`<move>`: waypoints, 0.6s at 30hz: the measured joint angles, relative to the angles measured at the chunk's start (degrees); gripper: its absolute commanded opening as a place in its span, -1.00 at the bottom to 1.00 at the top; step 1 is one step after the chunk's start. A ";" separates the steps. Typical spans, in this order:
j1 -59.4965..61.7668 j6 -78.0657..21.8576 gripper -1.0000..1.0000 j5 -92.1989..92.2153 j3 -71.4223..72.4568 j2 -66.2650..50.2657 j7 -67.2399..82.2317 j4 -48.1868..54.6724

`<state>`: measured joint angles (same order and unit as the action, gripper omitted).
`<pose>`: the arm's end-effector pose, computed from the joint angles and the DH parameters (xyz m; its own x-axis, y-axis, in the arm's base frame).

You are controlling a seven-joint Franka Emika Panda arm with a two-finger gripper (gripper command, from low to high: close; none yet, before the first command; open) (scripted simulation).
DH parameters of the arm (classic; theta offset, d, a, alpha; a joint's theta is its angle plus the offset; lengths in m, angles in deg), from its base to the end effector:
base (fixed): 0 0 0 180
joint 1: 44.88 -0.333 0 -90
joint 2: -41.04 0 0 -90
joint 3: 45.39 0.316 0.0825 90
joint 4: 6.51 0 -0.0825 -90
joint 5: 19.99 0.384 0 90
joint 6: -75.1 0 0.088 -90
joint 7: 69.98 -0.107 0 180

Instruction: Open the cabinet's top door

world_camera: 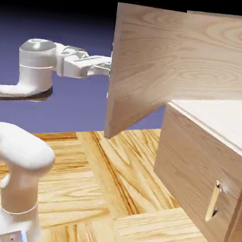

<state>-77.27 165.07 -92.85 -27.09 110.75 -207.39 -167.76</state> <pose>0.1831 0.1062 0.5749 -0.5560 -0.4368 0.7072 -0.5560 -0.4370 -0.7071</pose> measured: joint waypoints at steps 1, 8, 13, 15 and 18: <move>0.46 -1.64 -1.00 1.85 2.08 -1.37 -0.56 1.06; 6.83 -13.79 -1.00 13.57 16.62 -12.51 -4.78 11.43; 14.73 -22.84 -1.00 19.72 27.00 -20.78 -7.72 21.26; 18.46 -26.34 -1.00 21.55 31.16 -23.79 -8.80 25.37; 24.46 -31.24 -1.00 23.69 37.39 -27.77 -10.24 31.40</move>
<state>-52.81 133.83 -69.16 10.30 82.98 -217.64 -136.36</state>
